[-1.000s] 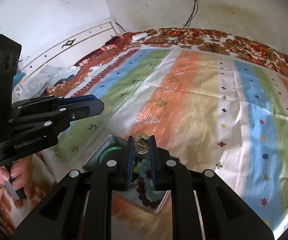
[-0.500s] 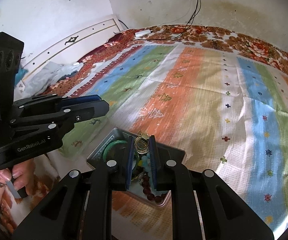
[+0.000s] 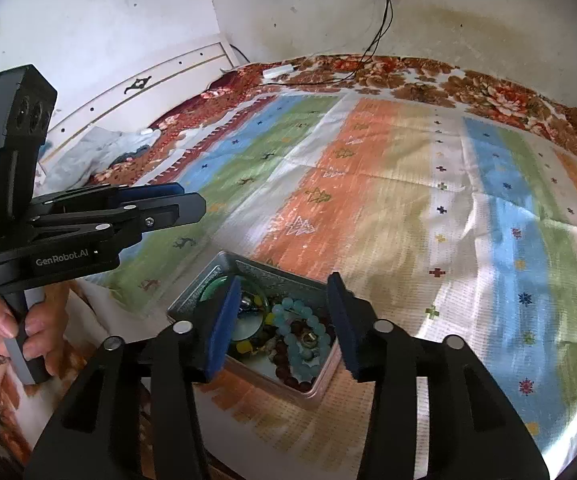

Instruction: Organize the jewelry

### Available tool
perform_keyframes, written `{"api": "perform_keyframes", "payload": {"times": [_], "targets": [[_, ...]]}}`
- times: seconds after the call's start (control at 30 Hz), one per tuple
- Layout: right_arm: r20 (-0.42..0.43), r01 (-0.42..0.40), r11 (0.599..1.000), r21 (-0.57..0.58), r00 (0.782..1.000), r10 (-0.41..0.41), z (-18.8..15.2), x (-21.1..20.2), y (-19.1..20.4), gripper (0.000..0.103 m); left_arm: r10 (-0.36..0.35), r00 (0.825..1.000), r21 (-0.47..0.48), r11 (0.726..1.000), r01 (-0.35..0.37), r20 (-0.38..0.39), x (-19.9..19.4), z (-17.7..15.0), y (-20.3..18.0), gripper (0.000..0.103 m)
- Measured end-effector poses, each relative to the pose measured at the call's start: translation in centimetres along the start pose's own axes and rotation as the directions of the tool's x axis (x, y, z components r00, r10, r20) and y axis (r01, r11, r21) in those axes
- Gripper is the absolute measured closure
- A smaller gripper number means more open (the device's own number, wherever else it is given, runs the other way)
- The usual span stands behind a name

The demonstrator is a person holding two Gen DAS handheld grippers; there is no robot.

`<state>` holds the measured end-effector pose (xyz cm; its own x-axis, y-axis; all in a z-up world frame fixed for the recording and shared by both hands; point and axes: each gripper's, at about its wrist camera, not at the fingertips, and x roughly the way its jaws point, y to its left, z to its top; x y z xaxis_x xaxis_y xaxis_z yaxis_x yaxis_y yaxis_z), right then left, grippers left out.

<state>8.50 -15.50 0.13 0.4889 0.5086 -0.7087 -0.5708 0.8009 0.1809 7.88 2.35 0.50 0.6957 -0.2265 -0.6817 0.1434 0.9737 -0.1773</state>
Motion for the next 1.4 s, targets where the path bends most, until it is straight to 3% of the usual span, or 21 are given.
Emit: {"api": "perform_keyframes", "payload": {"times": [0.6,0.97,1.2,1.4], "targets": [[0.063,0.002,0.999,0.055,0.998,-0.005,-1.9,-2.9,-1.0,0.029,0.016,1.0,-0.002,1.0,-0.016,0.021,-2.2,-2.4,-0.1,0.035],[0.108,-0.002,0.997,0.074,0.994,-0.006,-3.1,-4.7,-0.8,0.009,0.015,0.997,0.029,0.999,-0.017,0.082,-4.0,-3.6,-1.0,0.007],[0.146,0.048,0.999,0.016,0.988,-0.05,-4.3,-6.0,0.8,0.007,0.02,0.993,0.046,0.999,-0.026,0.113,-5.0,-4.4,-1.6,0.006],[0.183,0.048,0.998,0.036,0.982,-0.054,-4.5,-6.7,0.3,0.007,0.024,0.991,0.092,0.995,-0.037,0.131,-5.5,-5.1,-2.6,0.006]]}}
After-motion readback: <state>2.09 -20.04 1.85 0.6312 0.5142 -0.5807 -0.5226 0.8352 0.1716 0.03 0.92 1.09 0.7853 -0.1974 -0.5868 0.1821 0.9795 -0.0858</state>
